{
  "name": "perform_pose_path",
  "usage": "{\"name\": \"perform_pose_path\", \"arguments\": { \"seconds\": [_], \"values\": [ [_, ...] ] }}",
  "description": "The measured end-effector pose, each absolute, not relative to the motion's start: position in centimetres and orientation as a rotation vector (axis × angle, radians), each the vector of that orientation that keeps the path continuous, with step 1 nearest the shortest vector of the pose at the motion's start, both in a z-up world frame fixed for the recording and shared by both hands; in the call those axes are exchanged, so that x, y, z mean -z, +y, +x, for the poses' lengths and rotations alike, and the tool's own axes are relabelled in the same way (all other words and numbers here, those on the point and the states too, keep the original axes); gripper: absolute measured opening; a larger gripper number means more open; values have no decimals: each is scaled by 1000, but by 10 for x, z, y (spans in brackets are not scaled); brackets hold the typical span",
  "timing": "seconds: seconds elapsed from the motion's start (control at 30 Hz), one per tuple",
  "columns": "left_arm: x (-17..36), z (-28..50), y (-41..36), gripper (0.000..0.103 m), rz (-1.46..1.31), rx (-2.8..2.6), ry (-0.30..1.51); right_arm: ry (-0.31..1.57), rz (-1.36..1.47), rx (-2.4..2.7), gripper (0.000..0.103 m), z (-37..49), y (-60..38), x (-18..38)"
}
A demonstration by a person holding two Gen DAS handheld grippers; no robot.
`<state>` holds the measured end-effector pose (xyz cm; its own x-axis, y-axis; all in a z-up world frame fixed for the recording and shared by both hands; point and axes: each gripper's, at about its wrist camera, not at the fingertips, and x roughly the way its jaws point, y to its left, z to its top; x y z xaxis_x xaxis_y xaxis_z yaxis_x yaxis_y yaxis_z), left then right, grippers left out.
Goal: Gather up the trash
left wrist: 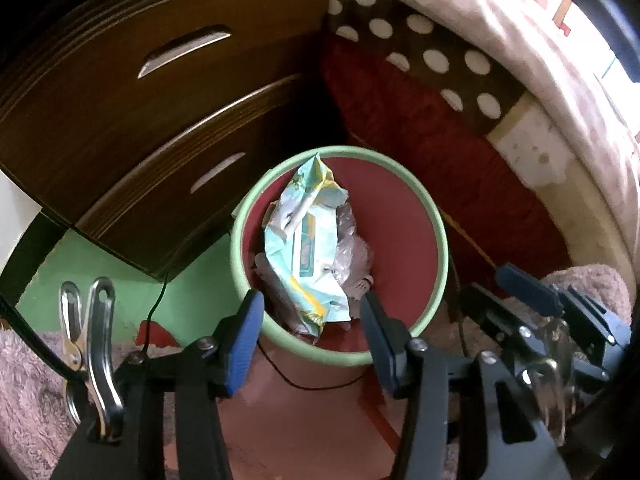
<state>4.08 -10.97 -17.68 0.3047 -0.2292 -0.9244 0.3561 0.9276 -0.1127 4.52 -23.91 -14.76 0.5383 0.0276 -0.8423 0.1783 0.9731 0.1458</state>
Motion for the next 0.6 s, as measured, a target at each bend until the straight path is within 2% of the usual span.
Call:
{"name": "perform_pose_path", "arguments": {
  "seconds": [0.6],
  "values": [
    [182,40,-108,53,105,390,1216,1020,224,90,45,47,-242,152]
  ]
}}
